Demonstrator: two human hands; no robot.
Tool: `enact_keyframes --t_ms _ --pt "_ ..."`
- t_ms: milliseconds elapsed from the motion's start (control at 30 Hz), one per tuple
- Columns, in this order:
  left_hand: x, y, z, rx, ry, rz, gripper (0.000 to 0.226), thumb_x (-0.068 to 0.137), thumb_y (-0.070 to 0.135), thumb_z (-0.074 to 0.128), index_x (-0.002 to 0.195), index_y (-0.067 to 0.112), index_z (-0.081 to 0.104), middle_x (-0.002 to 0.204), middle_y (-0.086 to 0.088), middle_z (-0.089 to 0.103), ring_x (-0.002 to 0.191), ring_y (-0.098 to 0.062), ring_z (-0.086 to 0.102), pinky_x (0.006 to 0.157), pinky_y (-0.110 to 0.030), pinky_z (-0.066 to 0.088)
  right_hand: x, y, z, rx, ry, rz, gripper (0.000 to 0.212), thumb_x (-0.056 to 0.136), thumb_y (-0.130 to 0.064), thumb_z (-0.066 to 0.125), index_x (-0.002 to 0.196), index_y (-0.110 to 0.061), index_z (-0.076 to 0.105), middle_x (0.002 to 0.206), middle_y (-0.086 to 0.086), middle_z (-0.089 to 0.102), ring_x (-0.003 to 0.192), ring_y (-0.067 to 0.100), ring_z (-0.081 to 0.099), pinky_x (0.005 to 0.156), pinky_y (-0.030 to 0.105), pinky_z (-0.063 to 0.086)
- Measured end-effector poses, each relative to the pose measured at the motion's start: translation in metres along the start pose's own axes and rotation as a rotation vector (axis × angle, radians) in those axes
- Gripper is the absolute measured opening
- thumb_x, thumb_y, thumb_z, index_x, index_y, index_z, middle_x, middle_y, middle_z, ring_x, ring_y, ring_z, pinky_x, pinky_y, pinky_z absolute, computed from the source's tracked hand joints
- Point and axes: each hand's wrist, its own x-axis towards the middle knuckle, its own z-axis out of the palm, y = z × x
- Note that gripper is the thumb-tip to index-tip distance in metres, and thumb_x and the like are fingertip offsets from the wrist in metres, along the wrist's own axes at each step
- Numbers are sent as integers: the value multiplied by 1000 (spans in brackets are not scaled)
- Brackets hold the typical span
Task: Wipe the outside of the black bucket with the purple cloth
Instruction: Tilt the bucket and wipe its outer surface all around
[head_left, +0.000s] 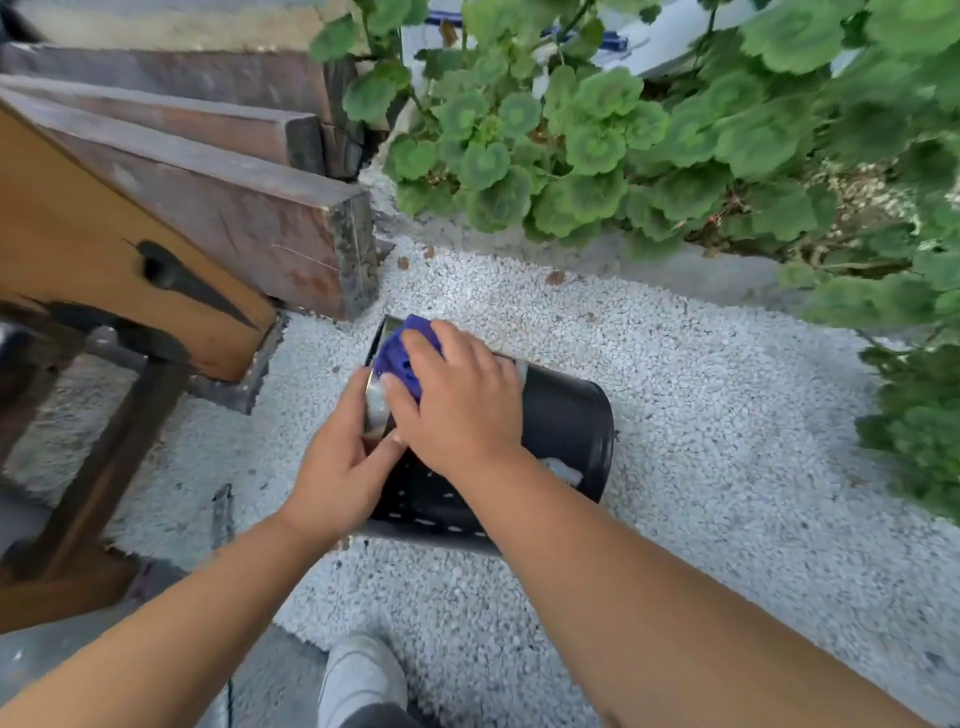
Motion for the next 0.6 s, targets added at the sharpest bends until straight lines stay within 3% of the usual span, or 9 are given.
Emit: enact_keyframes --t_ms 67,100,167,300,400,600 --pt "8 -10 -2 118 45 -1 79 86 55 50 154 38 15 148 -2 50 121 -24 56 98 -36 48 6 0 6 -38 -25 15 47 90 -55 39 126 -29 53 128 -3 55 116 25 53 89 46 44" --pt "11 -13 -2 125 58 -6 82 85 57 49 156 34 15 157 -2 37 136 -29 45 107 -43 42 11 3 8 -51 -36 34 47 91 -55 39 126 -29 53 129 -3 55 116 25 53 89 45 44" --pt "14 -18 -3 99 70 8 87 83 60 46 157 28 14 162 10 18 150 -20 22 118 -42 29 15 12 10 -64 -68 76 49 92 -56 37 129 -29 53 132 -3 55 118 25 53 90 45 45" --pt "18 -30 -7 138 49 64 92 84 64 43 157 28 1 162 16 1 152 -11 8 122 -38 19 10 43 10 -105 -112 118 55 92 -58 32 134 -28 51 134 -3 56 117 26 54 91 43 46" --pt "17 -34 -10 184 0 151 86 89 61 42 157 28 0 165 14 -9 151 -2 -8 120 -26 5 0 64 6 -138 -122 170 58 92 -59 29 134 -27 51 132 -2 57 112 27 56 87 42 49" --pt "16 -24 -10 236 -55 244 86 91 60 43 158 29 0 161 26 -13 151 -3 -9 116 -21 4 -13 98 -6 -141 -157 339 56 91 -64 25 126 -31 51 121 -3 58 102 25 56 68 34 42"
